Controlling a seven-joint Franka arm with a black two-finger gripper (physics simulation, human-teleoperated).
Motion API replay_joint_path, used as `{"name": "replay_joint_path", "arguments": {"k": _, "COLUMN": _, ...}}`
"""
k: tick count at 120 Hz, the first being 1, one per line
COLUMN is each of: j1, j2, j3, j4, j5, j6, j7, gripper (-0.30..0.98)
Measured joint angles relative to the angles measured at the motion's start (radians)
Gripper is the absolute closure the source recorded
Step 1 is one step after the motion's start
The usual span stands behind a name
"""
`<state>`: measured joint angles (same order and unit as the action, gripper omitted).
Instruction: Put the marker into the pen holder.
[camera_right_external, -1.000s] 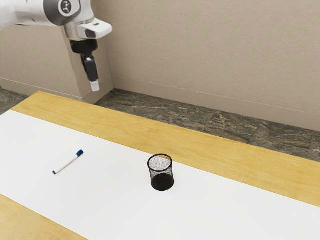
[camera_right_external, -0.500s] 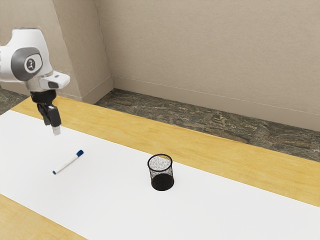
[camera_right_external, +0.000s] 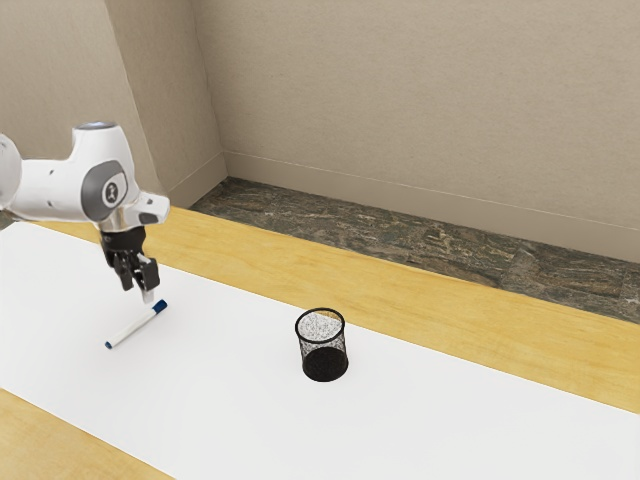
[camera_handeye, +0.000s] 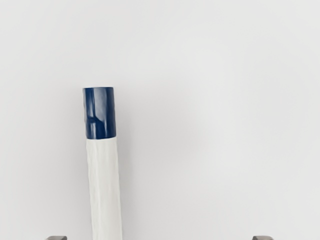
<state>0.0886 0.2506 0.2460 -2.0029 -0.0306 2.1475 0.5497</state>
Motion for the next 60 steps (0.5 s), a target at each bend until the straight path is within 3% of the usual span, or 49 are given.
{"name": "replay_joint_path", "arguments": {"k": 48, "j1": 0.016, "j2": 0.127, "j3": -0.002, "j4": 0.043, "j5": -0.035, "j6": 0.174, "j7": 0.021, "gripper": 0.32}}
{"name": "replay_joint_path", "arguments": {"k": 60, "j1": 0.017, "j2": 0.135, "j3": -0.002, "j4": 0.034, "j5": -0.052, "j6": 0.193, "j7": 0.029, "gripper": 0.39}}
